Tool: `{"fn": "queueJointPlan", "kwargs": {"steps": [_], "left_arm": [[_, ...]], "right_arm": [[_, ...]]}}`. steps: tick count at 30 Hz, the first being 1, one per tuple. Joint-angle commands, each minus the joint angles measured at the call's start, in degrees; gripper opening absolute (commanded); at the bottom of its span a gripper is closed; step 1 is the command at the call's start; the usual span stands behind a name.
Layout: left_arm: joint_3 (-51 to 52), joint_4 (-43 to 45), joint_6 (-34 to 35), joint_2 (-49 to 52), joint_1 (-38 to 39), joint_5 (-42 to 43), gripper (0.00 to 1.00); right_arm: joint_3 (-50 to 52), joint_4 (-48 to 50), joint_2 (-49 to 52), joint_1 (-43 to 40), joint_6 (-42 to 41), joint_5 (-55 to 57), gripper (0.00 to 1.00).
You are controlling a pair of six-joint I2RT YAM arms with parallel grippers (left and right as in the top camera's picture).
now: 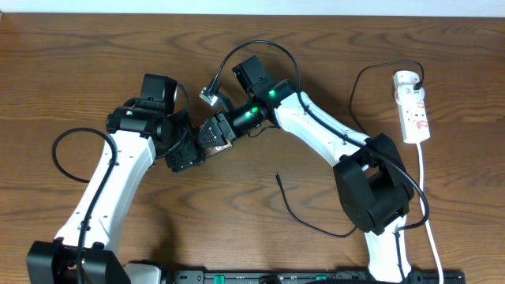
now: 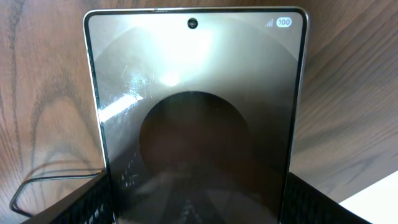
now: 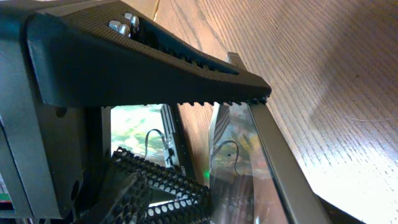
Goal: Plug charger to phone and switch on socket
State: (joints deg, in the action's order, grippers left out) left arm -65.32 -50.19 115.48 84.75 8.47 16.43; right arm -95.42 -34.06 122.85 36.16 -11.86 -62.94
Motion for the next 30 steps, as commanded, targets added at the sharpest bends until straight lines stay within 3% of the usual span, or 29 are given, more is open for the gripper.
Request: {"fn": "queueJointPlan", "kwargs": {"steps": [1, 30], "left_arm": [[-0.3, 0.1, 0.1, -0.1, 0.3, 0.9, 0.07], [-0.3, 0.1, -0.1, -0.1, 0.3, 0.9, 0.07]], "right_arm": [[-0.5, 0.0, -1.0, 0.3, -0.1, -0.4, 0.52], [-0.5, 0.0, -1.0, 0.3, -0.1, -0.3, 0.27]]}}
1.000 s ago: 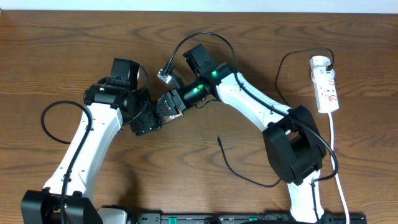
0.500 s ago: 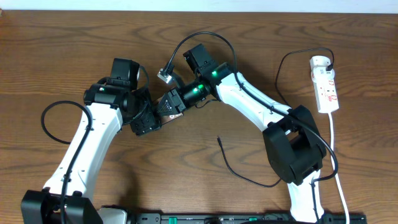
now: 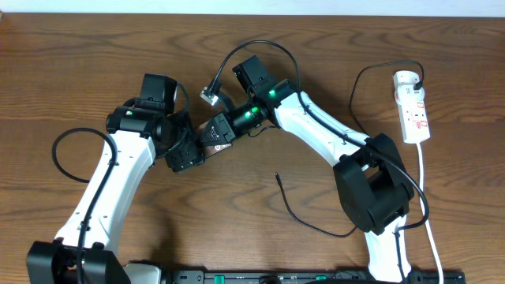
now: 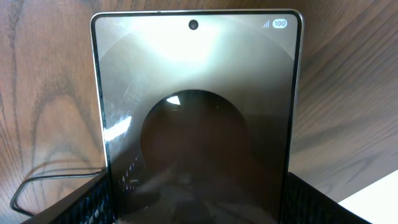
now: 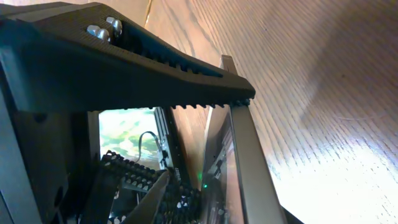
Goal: Plug charger to phone and switch on socket
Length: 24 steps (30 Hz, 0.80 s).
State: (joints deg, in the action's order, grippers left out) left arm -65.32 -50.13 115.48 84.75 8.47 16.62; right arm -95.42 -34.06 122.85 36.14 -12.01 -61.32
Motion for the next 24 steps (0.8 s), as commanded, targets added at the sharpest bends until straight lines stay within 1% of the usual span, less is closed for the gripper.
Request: {"fn": "queueJointPlan", "kwargs": {"steps": [1, 6, 12, 20, 24], "left_arm": [[-0.3, 0.0, -0.1, -0.1, 0.3, 0.7, 0.07], [-0.3, 0.0, -0.3, -0.1, 0.3, 0.7, 0.07], [-0.3, 0.0, -0.3, -0.1, 0.3, 0.7, 0.07], [-0.3, 0.0, -0.3, -0.1, 0.3, 0.7, 0.07], [-0.3, 0.0, -0.3, -0.1, 0.3, 0.7, 0.07]], "right_arm": [[-0.5, 0.0, -1.0, 0.3, 0.1, -1.9, 0.26], [-0.5, 0.0, -1.0, 0.3, 0.1, -1.8, 0.22], [-0.5, 0.0, -1.0, 0.3, 0.0, -1.6, 0.21], [-0.5, 0.0, -1.0, 0.3, 0.1, -1.6, 0.13], [-0.5, 0.0, -1.0, 0.3, 0.1, -1.6, 0.12]]}}
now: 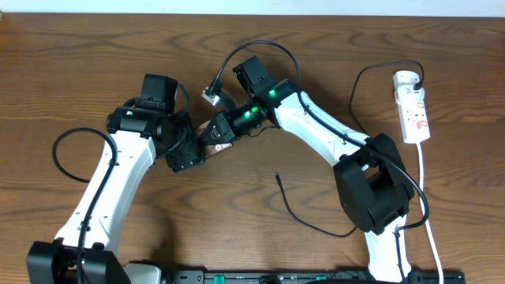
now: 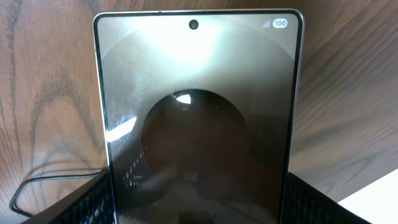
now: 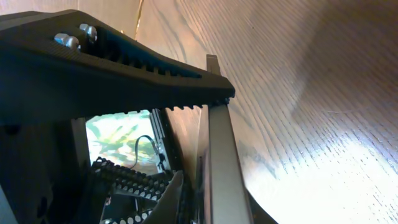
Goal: Plug charger to phone and switch on socket
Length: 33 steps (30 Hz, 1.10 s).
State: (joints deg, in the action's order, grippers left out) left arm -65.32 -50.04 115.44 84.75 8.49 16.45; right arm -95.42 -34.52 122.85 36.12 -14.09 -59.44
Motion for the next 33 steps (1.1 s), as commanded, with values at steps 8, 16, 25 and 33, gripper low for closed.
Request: {"fn": "queueJointPlan", "kwargs": {"steps": [8, 16, 25, 33], "left_arm": [[-0.3, -0.1, -0.3, -0.1, 0.3, 0.9, 0.07], [-0.3, -0.1, -0.3, -0.1, 0.3, 0.9, 0.07], [-0.3, -0.1, -1.3, -0.1, 0.3, 0.4, 0.15], [-0.4, 0.0, -2.1, -0.1, 0.3, 0.5, 0.57]], "right_arm": [[-0.5, 0.5, -1.0, 0.4, 2.1, -3.4, 0.01], [-0.5, 0.5, -1.0, 0.4, 2.1, -3.4, 0.01], [-0.5, 0.4, -1.0, 0.3, 2.1, -3.4, 0.01], [-0.5, -0.2, -1.0, 0.3, 2.1, -1.9, 0.01]]}}
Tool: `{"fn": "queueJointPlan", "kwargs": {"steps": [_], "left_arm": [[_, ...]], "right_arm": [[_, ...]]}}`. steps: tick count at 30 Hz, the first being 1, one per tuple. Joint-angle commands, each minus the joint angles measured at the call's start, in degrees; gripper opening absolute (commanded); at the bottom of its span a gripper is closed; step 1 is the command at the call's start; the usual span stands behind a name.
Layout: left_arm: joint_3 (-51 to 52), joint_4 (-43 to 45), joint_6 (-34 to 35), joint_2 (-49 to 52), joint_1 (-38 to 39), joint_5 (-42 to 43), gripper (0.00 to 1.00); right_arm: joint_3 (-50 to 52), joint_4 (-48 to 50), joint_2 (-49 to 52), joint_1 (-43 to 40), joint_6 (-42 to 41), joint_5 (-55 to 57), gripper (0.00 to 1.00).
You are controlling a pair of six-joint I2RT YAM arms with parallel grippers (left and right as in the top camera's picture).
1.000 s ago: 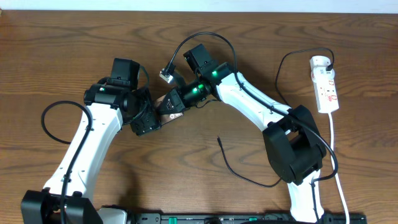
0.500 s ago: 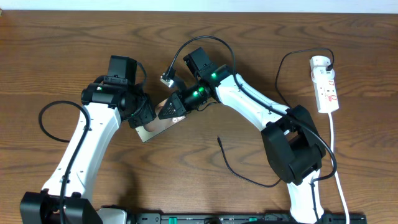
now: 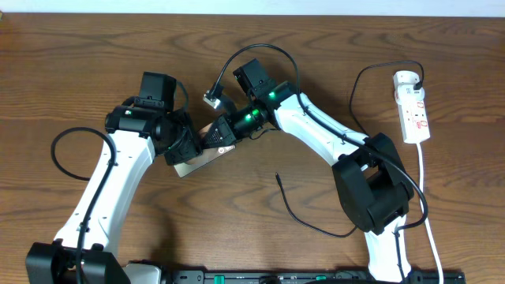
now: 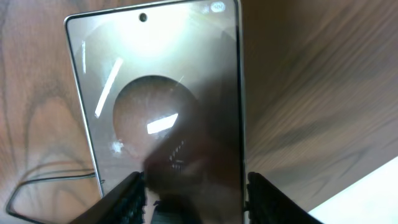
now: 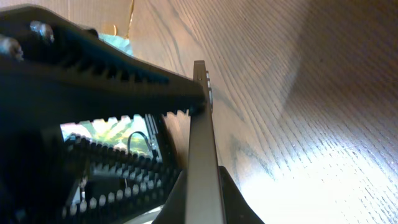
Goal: Plug charger to phone and switch on socket
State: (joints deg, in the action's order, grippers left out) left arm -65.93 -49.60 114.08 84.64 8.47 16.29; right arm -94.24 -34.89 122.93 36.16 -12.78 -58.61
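The phone hangs just above the table between both arms. In the left wrist view the phone is tilted and blurred, its screen lit. My left gripper is open; its fingers stand closer together than the phone is wide, and the left one overlaps the phone's lower end. My right gripper is shut on the phone, seen edge-on between its jaws. The black charger cable lies loose, its plug tip to the phone's right. The white socket strip lies far right.
A black lead runs from the plug at the socket strip's top end and curves across the wood. The right arm's base stands between the cable and the strip. A black cable loop hangs beside the left arm.
The phone has tilted and shifted left in the left wrist view, and its pale face now shows from overhead. The left fingers no longer clamp its sides. The right gripper still holds it.
At all three earlier moments the left gripper clamped the upright phone by its sides while the right gripper held its other end, tilting a little each time. Now the phone lies flatter, held by the right gripper alone.
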Motion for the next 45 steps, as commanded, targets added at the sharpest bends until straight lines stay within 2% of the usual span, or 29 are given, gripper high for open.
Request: {"fn": "queueJointPlan", "kwargs": {"steps": [1, 7, 9, 10, 11, 15, 21, 28, 33, 36, 39, 45], "left_arm": [[0.2, -0.4, -1.1, 0.0, 0.3, 0.6, 0.6], [0.2, -0.4, -1.9, -0.1, 0.1, 0.6, 0.71], [0.2, 0.2, -4.4, -0.1, -0.3, 0.6, 0.75], [0.2, 0.9, -6.4, -0.1, -0.7, 0.6, 0.86], [0.2, 1.9, -8.9, -0.1, -1.1, 0.6, 0.92], [0.2, 4.8, -16.5, -0.4, -2.9, 1.1, 0.93], [0.2, 5.0, -18.1, -2.2, -4.7, 3.7, 0.94], [0.2, 5.2, -23.2, -5.8, -5.0, 4.1, 0.94], [0.2, 7.1, -31.2, -8.2, -5.0, 4.1, 0.94], [0.2, 7.5, -31.8, -8.7, -5.0, 4.1, 0.94], [0.2, 7.7, -31.8, -8.7, -5.0, 4.0, 0.94], [0.2, 10.1, -31.8, -8.7, -4.8, 3.6, 0.94]], "right_arm": [[-1.6, 0.1, -1.1, 0.3, 0.8, -2.8, 0.01], [-1.6, -0.1, -1.1, 0.2, 0.8, -1.6, 0.01], [-1.6, -0.3, -1.1, 0.1, 0.8, -1.3, 0.01], [-1.6, -0.3, -1.1, 0.0, 0.8, -1.3, 0.01], [-1.6, -0.3, -1.1, -0.1, 0.8, -1.3, 0.01], [-1.6, -0.4, -1.1, -1.0, 0.8, -1.2, 0.01], [-1.6, -1.6, -1.1, -3.1, 0.8, 1.6, 0.01], [-1.6, -1.9, -1.1, -7.4, -1.0, 4.5, 0.01], [-1.6, -1.9, -1.1, -11.2, -8.1, 6.2, 0.01], [-1.6, -1.7, -1.1, -12.9, -13.8, 6.2, 0.01], [-1.6, -1.4, -1.1, -15.4, -26.1, 2.9, 0.01], [-1.6, 1.0, -1.1, -17.4, -45.6, 1.2, 0.01]]}}
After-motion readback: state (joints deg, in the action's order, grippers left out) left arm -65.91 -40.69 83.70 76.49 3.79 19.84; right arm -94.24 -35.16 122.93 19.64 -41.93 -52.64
